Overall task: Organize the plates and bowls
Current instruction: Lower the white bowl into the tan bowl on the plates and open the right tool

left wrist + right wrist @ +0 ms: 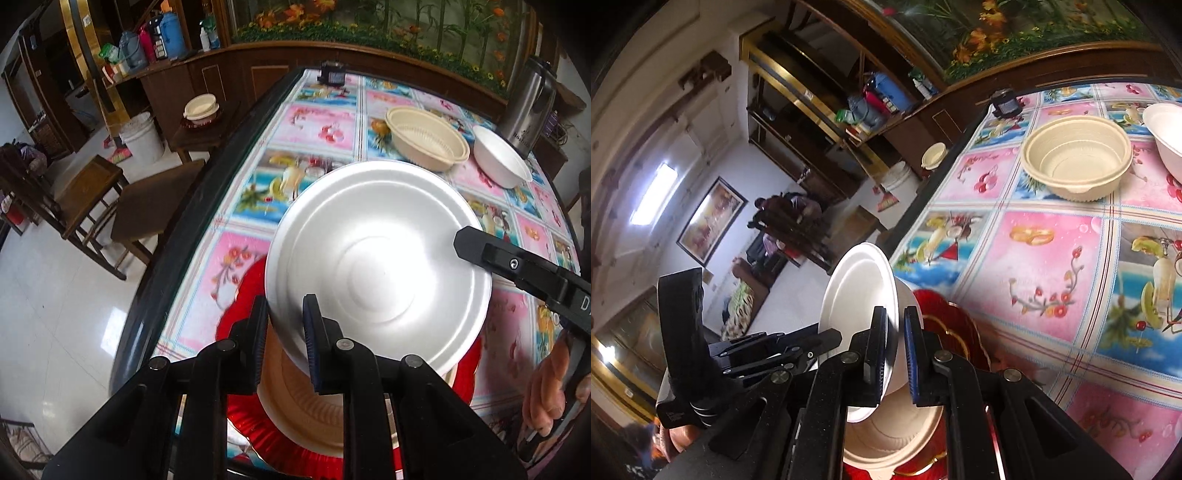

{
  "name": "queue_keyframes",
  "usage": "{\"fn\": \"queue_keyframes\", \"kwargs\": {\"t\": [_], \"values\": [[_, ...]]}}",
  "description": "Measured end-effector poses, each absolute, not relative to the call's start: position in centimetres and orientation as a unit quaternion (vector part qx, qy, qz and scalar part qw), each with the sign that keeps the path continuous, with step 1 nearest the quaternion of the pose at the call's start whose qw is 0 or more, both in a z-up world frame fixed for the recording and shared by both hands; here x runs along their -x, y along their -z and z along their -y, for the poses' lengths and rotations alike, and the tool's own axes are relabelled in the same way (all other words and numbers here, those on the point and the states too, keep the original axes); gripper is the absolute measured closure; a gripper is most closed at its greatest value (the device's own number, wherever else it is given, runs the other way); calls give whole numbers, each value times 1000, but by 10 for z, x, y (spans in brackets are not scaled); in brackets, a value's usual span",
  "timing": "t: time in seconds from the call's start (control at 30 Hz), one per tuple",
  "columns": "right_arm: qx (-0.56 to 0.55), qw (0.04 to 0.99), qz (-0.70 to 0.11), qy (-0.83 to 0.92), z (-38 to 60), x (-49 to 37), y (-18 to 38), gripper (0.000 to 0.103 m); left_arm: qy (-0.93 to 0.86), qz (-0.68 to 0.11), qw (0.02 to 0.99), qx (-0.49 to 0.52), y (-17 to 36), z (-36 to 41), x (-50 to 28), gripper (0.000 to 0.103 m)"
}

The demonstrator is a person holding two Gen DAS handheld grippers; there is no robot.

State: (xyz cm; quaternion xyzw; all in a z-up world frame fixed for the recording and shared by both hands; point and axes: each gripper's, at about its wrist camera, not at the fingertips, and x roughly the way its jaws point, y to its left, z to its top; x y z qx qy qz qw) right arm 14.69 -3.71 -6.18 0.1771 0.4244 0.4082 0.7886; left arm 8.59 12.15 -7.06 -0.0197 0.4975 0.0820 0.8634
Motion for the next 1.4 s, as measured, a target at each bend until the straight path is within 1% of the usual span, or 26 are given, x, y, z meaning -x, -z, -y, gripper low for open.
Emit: {"fn": "queue_keyframes", "kwargs": {"t": [0.17,0.7,1.4], "values": [[-170,786,-434,-407,38,-146,68,94,-90,-488,868,10,71,-117,-80,86],[-162,785,-440,-406,41,-144,73,94,-126,-430,891,-69,59,-93,-63,86],[-146,780,-448,-411,36,-139,77,94,-139,-434,886,-82,66,-93,-59,86]]}}
